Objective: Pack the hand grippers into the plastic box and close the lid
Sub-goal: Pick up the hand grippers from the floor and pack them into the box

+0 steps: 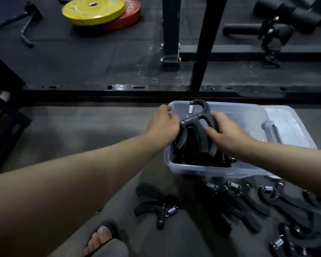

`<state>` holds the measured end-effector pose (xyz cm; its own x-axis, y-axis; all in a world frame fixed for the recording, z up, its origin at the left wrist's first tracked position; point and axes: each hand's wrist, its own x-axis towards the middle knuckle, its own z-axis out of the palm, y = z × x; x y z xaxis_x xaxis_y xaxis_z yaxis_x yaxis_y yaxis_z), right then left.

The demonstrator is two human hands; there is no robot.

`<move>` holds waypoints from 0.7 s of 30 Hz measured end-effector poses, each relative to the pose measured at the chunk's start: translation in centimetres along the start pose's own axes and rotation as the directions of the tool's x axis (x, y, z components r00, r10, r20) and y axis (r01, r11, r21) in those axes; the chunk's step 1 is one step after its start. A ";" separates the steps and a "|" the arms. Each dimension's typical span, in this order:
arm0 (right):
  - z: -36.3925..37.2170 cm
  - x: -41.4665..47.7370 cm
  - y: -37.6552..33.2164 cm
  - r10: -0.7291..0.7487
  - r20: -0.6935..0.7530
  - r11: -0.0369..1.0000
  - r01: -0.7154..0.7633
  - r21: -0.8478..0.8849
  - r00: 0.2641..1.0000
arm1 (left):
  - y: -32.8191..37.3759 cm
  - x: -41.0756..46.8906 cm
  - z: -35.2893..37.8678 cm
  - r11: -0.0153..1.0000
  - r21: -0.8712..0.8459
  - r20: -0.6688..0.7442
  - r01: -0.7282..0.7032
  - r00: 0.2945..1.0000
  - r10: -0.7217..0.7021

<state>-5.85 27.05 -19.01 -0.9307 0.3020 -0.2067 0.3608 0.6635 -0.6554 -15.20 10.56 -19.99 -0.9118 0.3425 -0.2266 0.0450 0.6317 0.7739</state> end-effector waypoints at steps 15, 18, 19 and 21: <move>0.3 3.0 7.6 0.399 0.026 0.917 -0.400 0.014 0.916 | -4.3 -0.6 2.6 0.833 0.463 0.148 -0.303 0.953 0.265; 0.8 3.3 7.5 0.406 0.034 0.914 -0.406 0.000 0.913 | -3.4 -0.3 2.4 0.847 0.448 0.106 -0.284 0.958 0.266; 0.9 3.4 7.4 0.410 0.047 0.912 -0.410 -0.007 0.911 | -3.2 -0.1 2.4 0.855 0.439 0.103 -0.276 0.961 0.257; 1.0 3.4 7.4 0.420 0.077 0.907 -0.420 -0.021 0.904 | -3.1 0.1 2.5 0.856 0.438 0.119 -0.273 0.962 0.246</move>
<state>-6.45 32.33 -25.31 -0.6944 0.4989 -0.5186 0.7196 0.4896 -0.4924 -14.43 10.37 -23.93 -0.8173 0.5679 -0.0978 0.4667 0.7519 0.4657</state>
